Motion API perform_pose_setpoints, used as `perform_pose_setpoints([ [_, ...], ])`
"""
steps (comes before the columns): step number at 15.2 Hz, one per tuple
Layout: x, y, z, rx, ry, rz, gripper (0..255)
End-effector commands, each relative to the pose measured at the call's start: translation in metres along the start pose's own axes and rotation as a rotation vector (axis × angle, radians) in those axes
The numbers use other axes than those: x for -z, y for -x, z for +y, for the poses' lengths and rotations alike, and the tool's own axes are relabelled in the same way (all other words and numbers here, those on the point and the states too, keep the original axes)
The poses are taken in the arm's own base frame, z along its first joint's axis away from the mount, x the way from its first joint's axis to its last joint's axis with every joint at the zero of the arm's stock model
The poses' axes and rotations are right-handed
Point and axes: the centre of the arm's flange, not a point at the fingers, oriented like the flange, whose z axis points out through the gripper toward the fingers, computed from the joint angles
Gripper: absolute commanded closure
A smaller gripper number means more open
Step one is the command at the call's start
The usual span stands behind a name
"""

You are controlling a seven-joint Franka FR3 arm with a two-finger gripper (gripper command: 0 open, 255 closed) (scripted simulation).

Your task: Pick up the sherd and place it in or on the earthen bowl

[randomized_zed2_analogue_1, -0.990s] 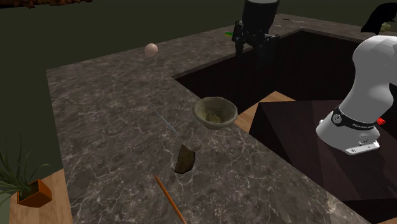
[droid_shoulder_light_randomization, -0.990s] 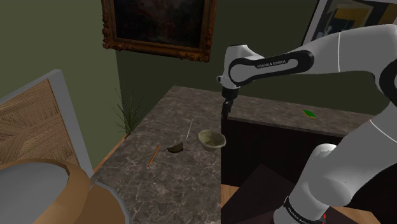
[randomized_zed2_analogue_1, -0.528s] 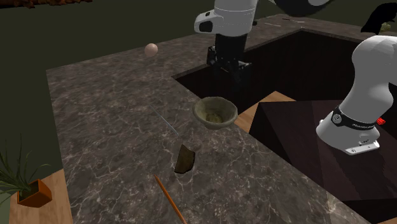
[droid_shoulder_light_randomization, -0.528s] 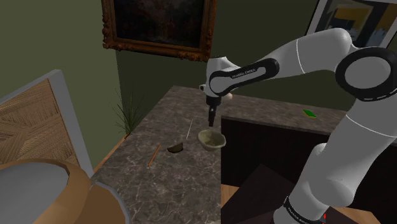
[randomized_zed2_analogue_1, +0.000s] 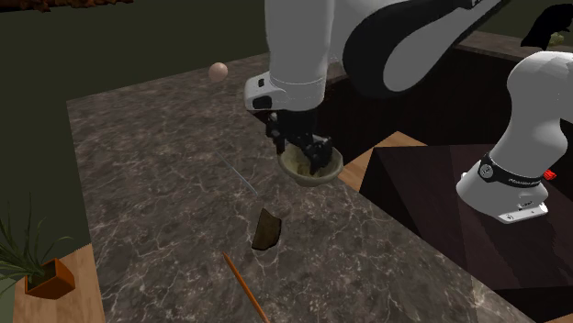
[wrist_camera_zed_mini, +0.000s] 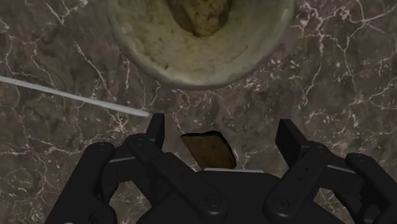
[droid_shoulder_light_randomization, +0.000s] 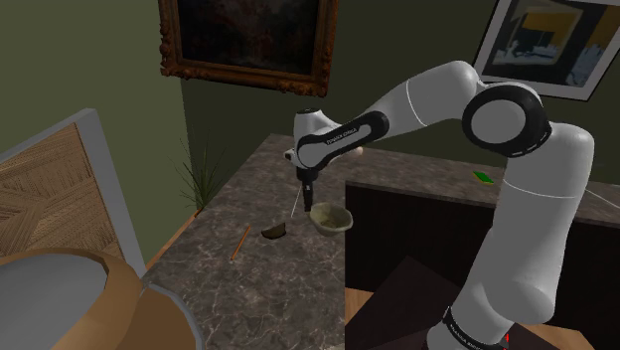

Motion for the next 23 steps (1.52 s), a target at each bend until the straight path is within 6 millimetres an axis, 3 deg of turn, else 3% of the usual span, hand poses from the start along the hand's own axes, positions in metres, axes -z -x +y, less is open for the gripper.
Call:
perform_pose_setpoints([
  [1, -0.016, -0.023, 0.002, 0.060, 0.003, -0.003, 0],
  [10, -0.088, -0.118, -0.012, 0.319, 0.014, -0.017, 0],
  [18, -0.132, -0.122, -0.012, 0.331, 0.015, -0.018, 0],
  [23, -0.132, -0.122, -0.012, 0.331, 0.015, -0.018, 0],
])
